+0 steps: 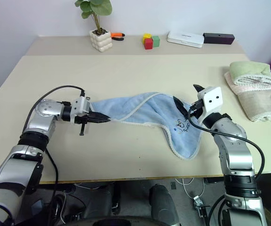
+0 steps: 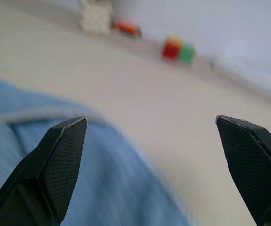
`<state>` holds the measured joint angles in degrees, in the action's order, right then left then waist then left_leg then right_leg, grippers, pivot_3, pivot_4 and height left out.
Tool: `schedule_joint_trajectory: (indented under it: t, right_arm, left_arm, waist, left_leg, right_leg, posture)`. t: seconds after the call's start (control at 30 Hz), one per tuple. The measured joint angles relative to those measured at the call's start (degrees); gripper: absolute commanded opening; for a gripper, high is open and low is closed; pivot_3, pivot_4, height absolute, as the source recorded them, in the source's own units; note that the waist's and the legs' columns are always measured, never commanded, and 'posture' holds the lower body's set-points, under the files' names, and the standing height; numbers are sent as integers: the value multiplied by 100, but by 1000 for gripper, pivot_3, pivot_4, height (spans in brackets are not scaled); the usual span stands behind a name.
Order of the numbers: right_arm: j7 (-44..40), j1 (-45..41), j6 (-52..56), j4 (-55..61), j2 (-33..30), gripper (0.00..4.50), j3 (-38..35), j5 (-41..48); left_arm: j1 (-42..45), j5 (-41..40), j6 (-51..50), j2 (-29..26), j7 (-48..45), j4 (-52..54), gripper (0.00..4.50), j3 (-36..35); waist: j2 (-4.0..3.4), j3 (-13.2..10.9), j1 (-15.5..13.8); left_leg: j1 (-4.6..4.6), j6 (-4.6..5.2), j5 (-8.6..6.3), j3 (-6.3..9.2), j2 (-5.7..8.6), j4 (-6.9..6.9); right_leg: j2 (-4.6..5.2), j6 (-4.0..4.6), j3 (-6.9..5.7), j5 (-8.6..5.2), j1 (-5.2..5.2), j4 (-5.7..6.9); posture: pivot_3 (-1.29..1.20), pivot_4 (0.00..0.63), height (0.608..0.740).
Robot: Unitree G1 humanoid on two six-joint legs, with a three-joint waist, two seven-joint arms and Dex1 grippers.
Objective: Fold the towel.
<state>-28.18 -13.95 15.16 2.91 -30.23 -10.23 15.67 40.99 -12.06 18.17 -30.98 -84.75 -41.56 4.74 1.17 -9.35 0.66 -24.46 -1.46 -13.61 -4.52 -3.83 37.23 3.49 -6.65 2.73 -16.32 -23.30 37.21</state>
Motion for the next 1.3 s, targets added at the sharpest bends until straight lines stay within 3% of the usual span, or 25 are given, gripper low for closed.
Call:
schedule_joint_trajectory:
  t: [0.2, 0.5, 0.6, 0.83, 1.1, 1.23, 1.3]
  right_arm:
    - [168, -350, 1091, -726, -317, 4500, -9, -139]
    - [399, -981, 1595, -1865, -297, 4500, -40, -182]
    - [259, -1074, 1845, -1902, -317, 3676, -48, -120]
    - [-196, -902, 2452, -1423, -536, 30, 30, 37]
    - [-264, -841, 2188, -1405, -643, 30, 117, -117]
    - [-174, -1191, 1652, -1852, -567, 30, 189, -320]
    - [-139, -1838, 1198, -2491, -430, 30, 268, -465]
  left_arm:
    - [-678, -351, -687, -25, 495, 793, 31, -388]
    - [-1156, -443, -1117, 8, 1016, 1601, 31, -407]
    - [-1187, -445, -1152, -2, 1065, 1700, 0, -407]
    - [-1192, -443, -1157, -76, 1128, 1696, 0, -407]
    - [-1067, -414, -1157, -84, 1307, 1390, 0, -409]
    - [-480, -90, -1084, -153, 1960, 278, 0, -495]
    - [106, 157, -833, -143, 2536, -609, 0, -558]
  waist:
    - [-1, 0, 11]
    - [-1, 1, 4]
    - [-1, 1, 7]
    - [1, 2, -23]
    - [0, 3, -17]
    - [1, 1, 8]
    - [3, -5, 36]
  left_leg:
    - [1, 0, 0, 0, 0, -1]
    - [0, 0, 0, -2, 1, 1]
    - [2, 0, 0, -2, 1, 0]
    - [1, 0, 0, 0, 2, 2]
    - [1, 0, 0, 0, 3, 3]
    - [0, 0, 0, -1, 3, 1]
    - [-1, 0, 0, 0, 2, 2]
  right_leg:
    - [0, 0, 1, 0, -1, 1]
    - [1, 0, 2, 1, 0, 1]
    - [1, 0, 2, 1, 1, 1]
    - [4, 0, 1, 0, 5, -1]
    - [3, 0, 1, 1, 5, -1]
    - [0, -2, 1, 1, -3, 1]
    - [-3, -4, 2, 3, -7, 3]
  posture:
    - [0, 150, 735]
    - [0, 150, 735]
    - [0, 150, 735]
    - [0, 150, 735]
    - [0, 150, 735]
    - [0, 150, 735]
    - [0, 150, 735]
